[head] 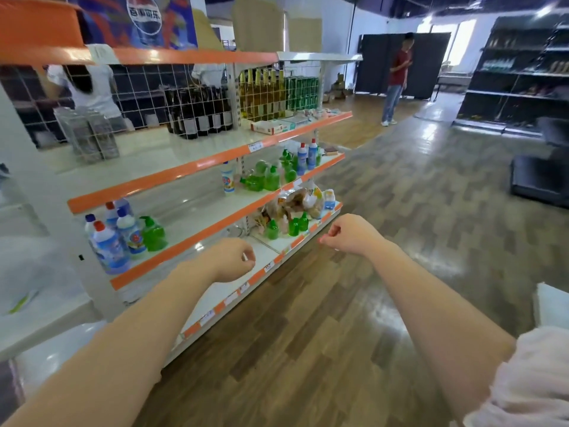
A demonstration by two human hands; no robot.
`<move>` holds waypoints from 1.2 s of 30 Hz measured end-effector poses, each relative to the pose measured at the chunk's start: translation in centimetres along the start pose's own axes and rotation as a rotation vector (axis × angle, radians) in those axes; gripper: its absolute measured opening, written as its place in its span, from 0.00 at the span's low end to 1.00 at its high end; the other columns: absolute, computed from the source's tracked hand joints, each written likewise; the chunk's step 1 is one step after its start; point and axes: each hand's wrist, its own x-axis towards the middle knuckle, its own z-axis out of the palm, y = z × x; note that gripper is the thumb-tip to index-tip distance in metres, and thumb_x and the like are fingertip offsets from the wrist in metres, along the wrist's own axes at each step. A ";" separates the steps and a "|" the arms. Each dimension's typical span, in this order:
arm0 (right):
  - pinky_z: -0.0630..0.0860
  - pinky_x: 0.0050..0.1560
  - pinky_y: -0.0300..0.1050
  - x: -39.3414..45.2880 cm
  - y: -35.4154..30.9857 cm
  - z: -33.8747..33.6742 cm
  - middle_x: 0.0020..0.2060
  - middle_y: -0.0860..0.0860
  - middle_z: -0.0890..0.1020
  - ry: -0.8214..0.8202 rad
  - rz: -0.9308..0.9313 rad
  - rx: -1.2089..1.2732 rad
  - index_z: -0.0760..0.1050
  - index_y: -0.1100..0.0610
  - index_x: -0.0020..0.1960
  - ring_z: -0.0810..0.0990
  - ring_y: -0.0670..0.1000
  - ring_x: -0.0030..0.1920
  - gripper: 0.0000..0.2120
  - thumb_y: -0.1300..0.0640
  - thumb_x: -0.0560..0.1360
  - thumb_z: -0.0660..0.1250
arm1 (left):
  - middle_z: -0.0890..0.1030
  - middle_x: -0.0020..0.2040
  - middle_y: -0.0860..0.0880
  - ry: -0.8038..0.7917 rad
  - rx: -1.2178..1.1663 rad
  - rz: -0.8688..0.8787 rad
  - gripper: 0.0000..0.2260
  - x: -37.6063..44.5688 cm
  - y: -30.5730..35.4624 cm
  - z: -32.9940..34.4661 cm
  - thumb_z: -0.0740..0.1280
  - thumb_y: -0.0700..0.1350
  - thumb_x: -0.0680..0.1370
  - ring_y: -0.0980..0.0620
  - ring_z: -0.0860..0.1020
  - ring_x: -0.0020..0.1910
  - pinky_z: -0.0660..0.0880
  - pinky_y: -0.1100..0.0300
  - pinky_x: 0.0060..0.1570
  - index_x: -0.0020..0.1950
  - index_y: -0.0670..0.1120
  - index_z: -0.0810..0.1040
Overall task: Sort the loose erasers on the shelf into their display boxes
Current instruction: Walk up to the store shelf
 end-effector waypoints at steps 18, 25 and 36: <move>0.69 0.35 0.44 30.7 3.8 -3.7 0.34 0.55 0.74 0.066 0.035 0.041 0.76 0.67 0.44 0.72 0.51 0.35 0.15 0.53 0.74 0.65 | 0.79 0.56 0.50 -0.017 -0.006 0.047 0.10 32.5 -6.1 -7.5 0.61 0.46 0.78 0.52 0.76 0.53 0.74 0.55 0.56 0.56 0.48 0.78; 0.68 0.34 0.42 43.3 8.5 -7.3 0.36 0.53 0.75 0.070 0.021 -0.005 0.73 0.59 0.40 0.72 0.50 0.37 0.13 0.49 0.74 0.66 | 0.78 0.57 0.50 -0.005 -0.002 0.067 0.10 46.2 -4.3 -9.3 0.61 0.47 0.79 0.53 0.76 0.54 0.73 0.59 0.53 0.57 0.47 0.78; 0.72 0.42 0.44 63.2 15.2 -12.8 0.39 0.50 0.77 0.116 -0.001 0.079 0.72 0.55 0.41 0.75 0.50 0.42 0.09 0.51 0.74 0.67 | 0.79 0.55 0.48 0.075 0.083 -0.032 0.11 67.2 -1.1 -13.5 0.59 0.46 0.78 0.49 0.77 0.52 0.75 0.54 0.52 0.57 0.47 0.77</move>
